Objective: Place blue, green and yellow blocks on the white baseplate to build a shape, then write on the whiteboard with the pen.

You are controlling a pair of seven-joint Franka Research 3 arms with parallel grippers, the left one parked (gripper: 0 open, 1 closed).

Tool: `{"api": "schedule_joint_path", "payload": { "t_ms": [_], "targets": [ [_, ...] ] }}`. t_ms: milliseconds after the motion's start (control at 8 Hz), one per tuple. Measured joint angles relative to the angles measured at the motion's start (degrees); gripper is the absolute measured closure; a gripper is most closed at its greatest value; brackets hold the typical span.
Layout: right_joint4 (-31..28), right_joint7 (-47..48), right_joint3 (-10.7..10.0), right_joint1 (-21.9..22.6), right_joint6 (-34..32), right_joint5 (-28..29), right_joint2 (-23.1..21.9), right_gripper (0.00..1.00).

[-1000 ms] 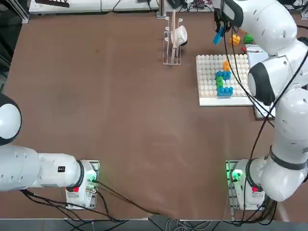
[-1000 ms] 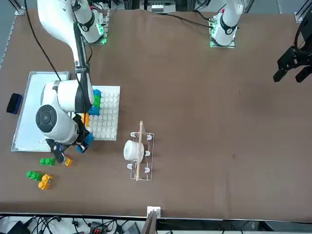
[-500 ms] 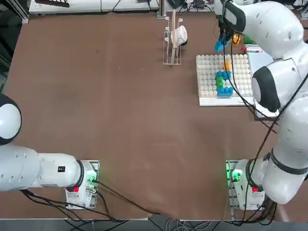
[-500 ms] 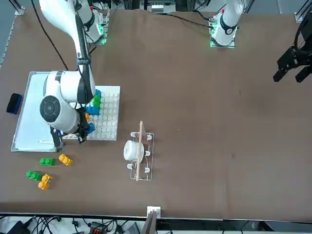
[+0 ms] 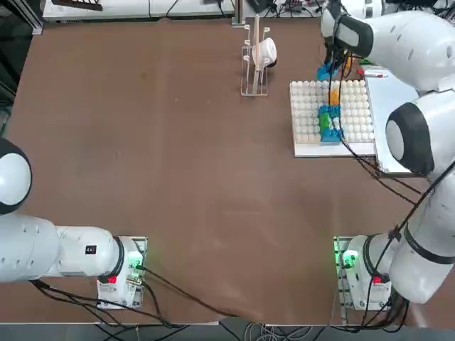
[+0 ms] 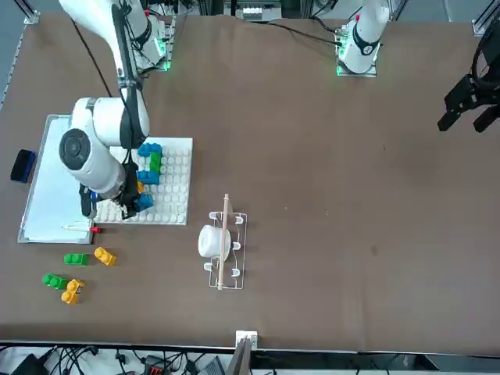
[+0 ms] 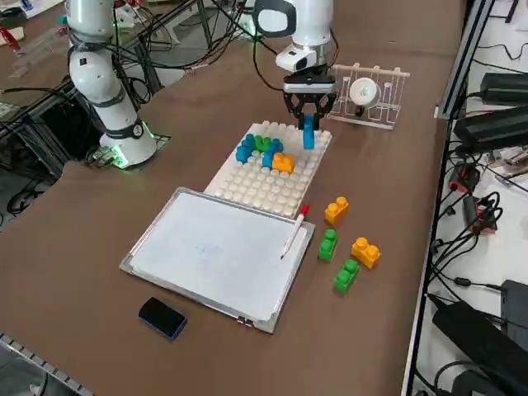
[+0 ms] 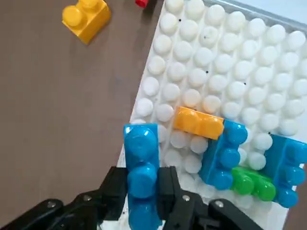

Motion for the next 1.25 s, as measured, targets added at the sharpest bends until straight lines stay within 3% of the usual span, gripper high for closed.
{"api": "schedule_joint_path", "payload": {
  "t_ms": [250, 750, 1250],
  "targets": [
    [-4.81, 2.46, -2.54, 4.18, 5.11, 0.00, -0.03, 0.64],
    [-6.26, 7.31, -4.02, 4.61, 7.29, 0.00, 0.14, 0.64],
    [-7.10, 9.80, -4.06, 4.51, 8.31, 0.00, 2.04, 0.64]
  ]
}}
